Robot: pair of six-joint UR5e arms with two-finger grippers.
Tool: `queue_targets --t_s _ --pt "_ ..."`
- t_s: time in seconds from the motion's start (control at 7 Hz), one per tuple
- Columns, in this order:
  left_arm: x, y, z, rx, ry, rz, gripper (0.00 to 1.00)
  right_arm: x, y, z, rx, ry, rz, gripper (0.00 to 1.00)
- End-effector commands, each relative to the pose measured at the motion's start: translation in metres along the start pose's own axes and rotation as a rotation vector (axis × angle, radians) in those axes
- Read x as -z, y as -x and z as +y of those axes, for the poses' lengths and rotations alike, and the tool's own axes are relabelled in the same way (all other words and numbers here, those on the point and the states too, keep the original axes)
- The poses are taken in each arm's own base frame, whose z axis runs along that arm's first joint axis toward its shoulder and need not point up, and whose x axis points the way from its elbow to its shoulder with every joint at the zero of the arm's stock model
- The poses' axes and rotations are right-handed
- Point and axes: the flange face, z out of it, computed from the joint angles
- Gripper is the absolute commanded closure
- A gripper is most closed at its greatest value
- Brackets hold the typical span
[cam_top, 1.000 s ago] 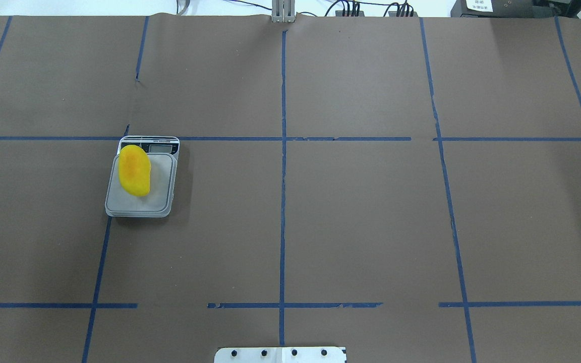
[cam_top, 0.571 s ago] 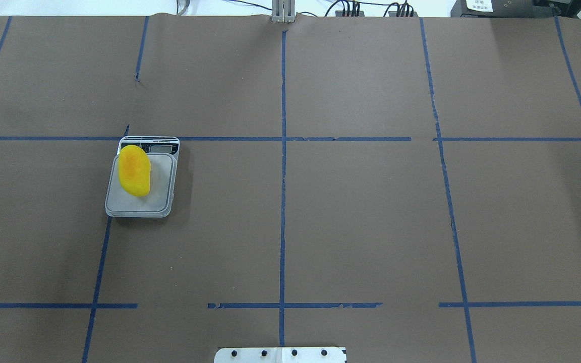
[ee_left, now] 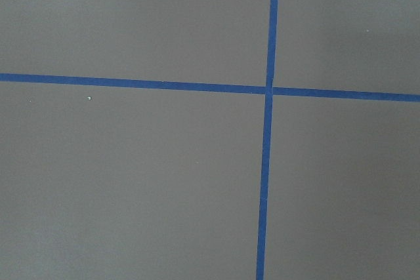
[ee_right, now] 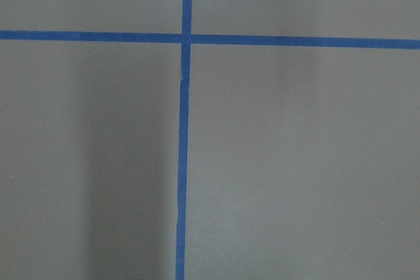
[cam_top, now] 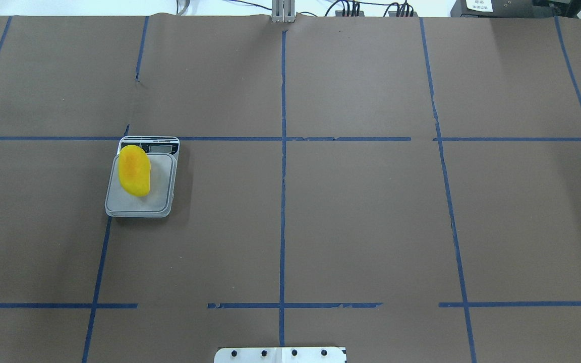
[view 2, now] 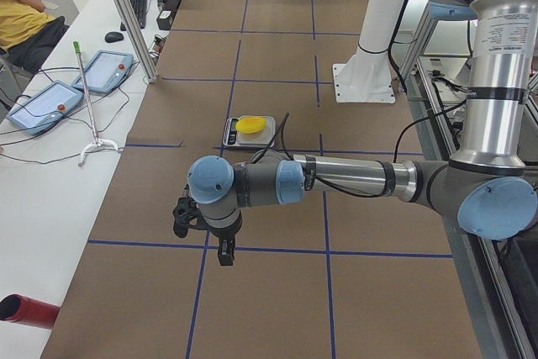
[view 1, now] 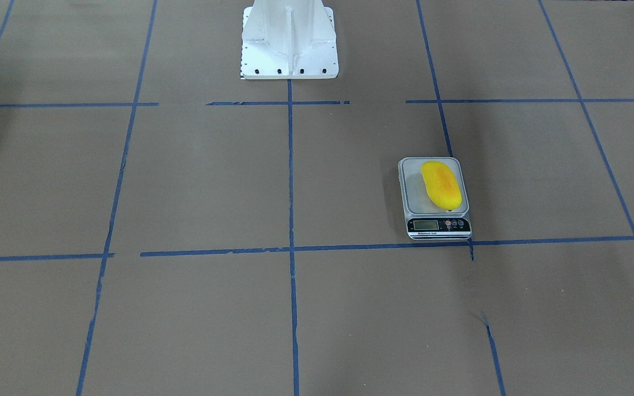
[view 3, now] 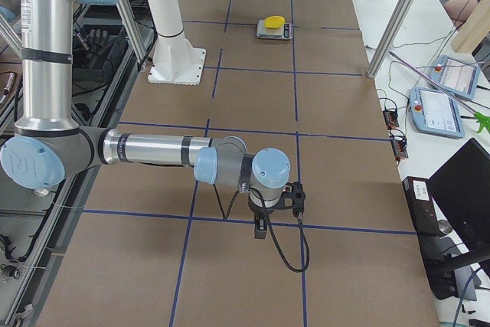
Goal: Weigh mango
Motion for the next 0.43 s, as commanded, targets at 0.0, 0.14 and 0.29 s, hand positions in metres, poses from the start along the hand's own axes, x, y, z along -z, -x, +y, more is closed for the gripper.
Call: queue_targets --t_s 0.0,0.14,0.29 --pt "0.0003 -0.0011 -0.0067 0.000 -0.002 0.002 0.00 -0.0005 -0.0004 0.0007 -0.001 0.001 0.000 0.00" --pt "-0.0030 0.0027 -0.0070 0.006 0.004 0.002 0.00 0.0000 0.0000 0.0000 0.000 0.000 0.000 0.00" --pt "-0.0031 0.0033 -0.0129 -0.002 -0.006 0.001 0.00 -0.0005 -0.0004 0.0007 -0.001 0.001 0.000 0.00"
